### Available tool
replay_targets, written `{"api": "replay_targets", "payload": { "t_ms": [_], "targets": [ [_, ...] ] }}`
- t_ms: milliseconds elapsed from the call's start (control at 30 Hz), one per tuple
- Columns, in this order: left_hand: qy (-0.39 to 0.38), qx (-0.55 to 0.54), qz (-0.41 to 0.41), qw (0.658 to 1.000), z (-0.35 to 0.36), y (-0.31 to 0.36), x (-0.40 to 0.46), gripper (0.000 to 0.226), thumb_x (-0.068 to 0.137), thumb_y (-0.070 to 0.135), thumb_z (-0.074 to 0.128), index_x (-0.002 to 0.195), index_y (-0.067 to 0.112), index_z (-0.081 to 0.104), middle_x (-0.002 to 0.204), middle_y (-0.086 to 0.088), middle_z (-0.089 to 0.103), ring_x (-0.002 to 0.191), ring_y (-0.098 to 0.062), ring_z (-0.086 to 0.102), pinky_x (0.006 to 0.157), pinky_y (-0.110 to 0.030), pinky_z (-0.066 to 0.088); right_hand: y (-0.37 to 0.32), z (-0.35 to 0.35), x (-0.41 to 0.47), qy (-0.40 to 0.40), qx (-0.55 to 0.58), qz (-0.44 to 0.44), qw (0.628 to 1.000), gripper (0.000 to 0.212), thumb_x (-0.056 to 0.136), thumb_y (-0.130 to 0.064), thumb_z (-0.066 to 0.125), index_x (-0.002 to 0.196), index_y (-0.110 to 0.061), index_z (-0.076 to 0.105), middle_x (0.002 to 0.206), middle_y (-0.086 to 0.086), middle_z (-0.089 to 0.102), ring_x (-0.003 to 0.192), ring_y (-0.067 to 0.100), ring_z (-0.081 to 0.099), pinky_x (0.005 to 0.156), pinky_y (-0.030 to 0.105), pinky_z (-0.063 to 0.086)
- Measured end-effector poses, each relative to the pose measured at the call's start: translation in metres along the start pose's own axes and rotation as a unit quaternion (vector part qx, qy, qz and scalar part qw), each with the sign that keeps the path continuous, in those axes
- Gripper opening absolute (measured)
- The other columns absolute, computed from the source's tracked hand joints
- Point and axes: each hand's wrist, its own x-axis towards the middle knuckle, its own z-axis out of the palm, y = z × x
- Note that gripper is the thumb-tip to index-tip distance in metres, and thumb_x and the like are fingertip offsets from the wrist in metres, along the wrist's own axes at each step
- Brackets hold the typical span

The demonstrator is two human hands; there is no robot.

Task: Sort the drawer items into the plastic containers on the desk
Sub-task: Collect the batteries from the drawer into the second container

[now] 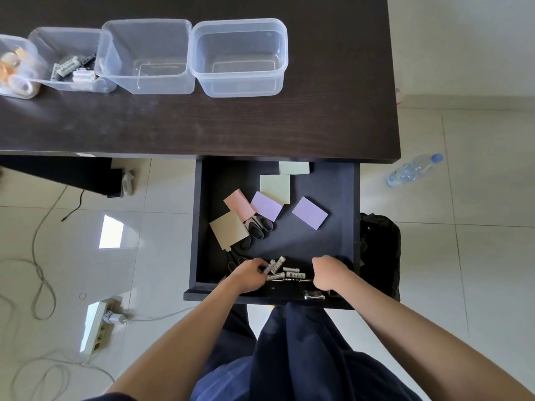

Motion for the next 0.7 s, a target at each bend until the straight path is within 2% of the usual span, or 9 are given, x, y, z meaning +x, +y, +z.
{"api": "replay_targets", "payload": {
  "t_ms": [133,233,300,367,400,500,600,700],
  "targets": [
    [-0.002,-0.026,0.003,1.000,0.000,-0.002,0.001,0.037,0.091,0.018,0.050,0.127,0.014,0.054,0.107,-0.010,0.067,0.093,-0.021,0.061,0.079,-0.024,0.043,-0.006,0.007,0.000,0.013,-0.028,0.012,0.999,0.037,0.087,-0.011,0.046,0.122,-0.008,0.055,0.126,0.013,0.056,0.115,0.031,0.056,0.089,0.036,0.047],
    [-0.002,-0.040,0.003,0.999,0.000,-0.003,0.001,0.037,0.091,0.018,0.050,0.127,0.014,0.055,0.093,-0.006,0.065,0.082,-0.017,0.057,0.074,-0.022,0.042,-0.007,0.004,-0.002,0.008,-0.020,0.004,1.000,0.035,0.086,-0.009,0.045,0.120,-0.006,0.056,0.124,0.015,0.057,0.112,0.032,0.057,0.088,0.037,0.048],
    [-0.005,-0.044,0.002,0.999,0.001,-0.004,0.000,0.036,0.091,0.017,0.050,0.127,0.013,0.055,0.093,-0.006,0.064,0.085,-0.020,0.059,0.074,-0.022,0.041,-0.006,0.001,-0.002,0.000,0.025,-0.001,1.000,0.033,0.084,-0.004,0.044,0.113,-0.004,0.057,0.116,0.016,0.061,0.103,0.031,0.060,0.079,0.035,0.049],
    [-0.006,-0.045,-0.001,0.999,0.001,-0.004,0.001,0.036,0.091,0.017,0.050,0.127,0.015,0.055,0.101,-0.009,0.066,0.097,-0.024,0.062,0.075,-0.022,0.041,-0.004,0.000,-0.003,-0.007,0.073,-0.001,0.997,0.030,0.082,-0.002,0.044,0.109,-0.005,0.057,0.110,0.015,0.063,0.093,0.029,0.060,0.068,0.031,0.046],
    [-0.005,-0.046,-0.002,0.999,0.001,-0.004,0.001,0.036,0.091,0.017,0.050,0.126,0.015,0.055,0.101,-0.008,0.066,0.099,-0.025,0.062,0.075,-0.022,0.040,-0.003,-0.001,-0.004,-0.009,0.091,-0.004,0.996,0.029,0.083,-0.002,0.045,0.109,-0.006,0.057,0.110,0.014,0.062,0.091,0.028,0.059,0.068,0.030,0.045],
    [0.006,-0.047,-0.003,0.999,0.000,-0.005,0.000,0.035,0.092,0.019,0.051,0.126,0.016,0.055,0.092,-0.003,0.063,0.087,-0.019,0.059,0.074,-0.021,0.039,0.004,0.003,-0.005,0.003,0.162,-0.017,0.987,0.032,0.086,-0.003,0.050,0.117,-0.011,0.055,0.111,0.006,0.059,0.091,0.020,0.053,0.077,0.027,0.042],
    [0.016,-0.040,0.003,0.999,-0.003,-0.006,0.002,0.036,0.091,0.018,0.050,0.127,0.017,0.056,0.089,0.002,0.062,0.084,-0.014,0.057,0.076,-0.023,0.042,0.008,0.007,-0.003,0.011,0.236,-0.037,0.971,0.037,0.085,0.001,0.047,0.118,-0.014,0.056,0.098,0.002,0.054,0.087,0.016,0.050,0.076,0.024,0.038],
    [0.024,-0.030,0.008,0.999,-0.006,-0.004,0.002,0.040,0.088,0.018,0.049,0.127,0.020,0.053,0.110,-0.003,0.061,0.097,-0.017,0.058,0.088,-0.028,0.046,0.001,0.012,0.001,-0.003,0.304,-0.059,0.951,0.036,0.086,0.002,0.045,0.114,-0.017,0.057,0.106,0.005,0.059,0.097,0.017,0.056,0.083,0.024,0.044]
  ]
}}
